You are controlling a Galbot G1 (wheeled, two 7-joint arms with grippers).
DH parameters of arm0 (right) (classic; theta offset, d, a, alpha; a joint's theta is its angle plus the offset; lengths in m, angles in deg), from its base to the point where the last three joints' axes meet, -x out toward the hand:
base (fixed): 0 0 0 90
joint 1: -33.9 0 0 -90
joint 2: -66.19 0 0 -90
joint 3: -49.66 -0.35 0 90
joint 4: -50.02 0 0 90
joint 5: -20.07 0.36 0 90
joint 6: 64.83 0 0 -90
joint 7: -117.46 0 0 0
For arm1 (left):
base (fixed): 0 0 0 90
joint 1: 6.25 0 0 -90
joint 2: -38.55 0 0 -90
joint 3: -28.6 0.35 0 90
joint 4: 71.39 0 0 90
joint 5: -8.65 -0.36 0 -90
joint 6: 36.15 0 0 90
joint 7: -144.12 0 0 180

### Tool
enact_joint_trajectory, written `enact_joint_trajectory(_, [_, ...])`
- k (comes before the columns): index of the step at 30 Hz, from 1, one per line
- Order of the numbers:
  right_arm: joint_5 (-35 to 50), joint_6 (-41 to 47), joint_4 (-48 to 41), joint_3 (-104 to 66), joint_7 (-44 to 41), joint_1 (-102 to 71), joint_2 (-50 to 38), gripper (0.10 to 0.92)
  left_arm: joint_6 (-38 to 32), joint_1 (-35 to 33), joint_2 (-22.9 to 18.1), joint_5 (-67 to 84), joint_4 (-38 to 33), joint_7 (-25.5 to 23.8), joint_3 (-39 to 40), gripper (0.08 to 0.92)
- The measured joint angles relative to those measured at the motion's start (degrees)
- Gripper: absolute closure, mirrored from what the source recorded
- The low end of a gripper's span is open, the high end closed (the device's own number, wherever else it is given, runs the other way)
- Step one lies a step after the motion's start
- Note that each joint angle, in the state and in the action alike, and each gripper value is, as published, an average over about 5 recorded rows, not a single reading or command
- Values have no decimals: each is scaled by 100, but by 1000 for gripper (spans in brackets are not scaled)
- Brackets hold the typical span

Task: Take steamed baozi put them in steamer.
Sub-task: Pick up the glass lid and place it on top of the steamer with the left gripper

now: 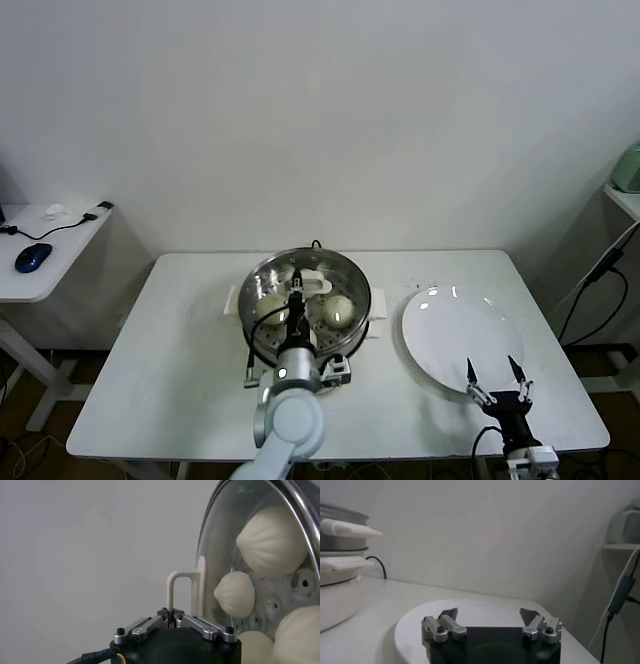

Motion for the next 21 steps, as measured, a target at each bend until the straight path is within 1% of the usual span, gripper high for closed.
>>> enact_joint_trajectory(3, [-3,-12,5,-1,-2,-14,-6,203,1,-4,19,41,-25,-8,3,846])
enact_joint_trajectory(4, [-4,-13,8,-1,-4,-18,-9,203,3,-7,28,60,-39,-13,6,828])
enact_joint_trajectory(21, [-31,49,64,23,-59,-16,-26,203,-41,-183,223,365,-587,-121,52,343])
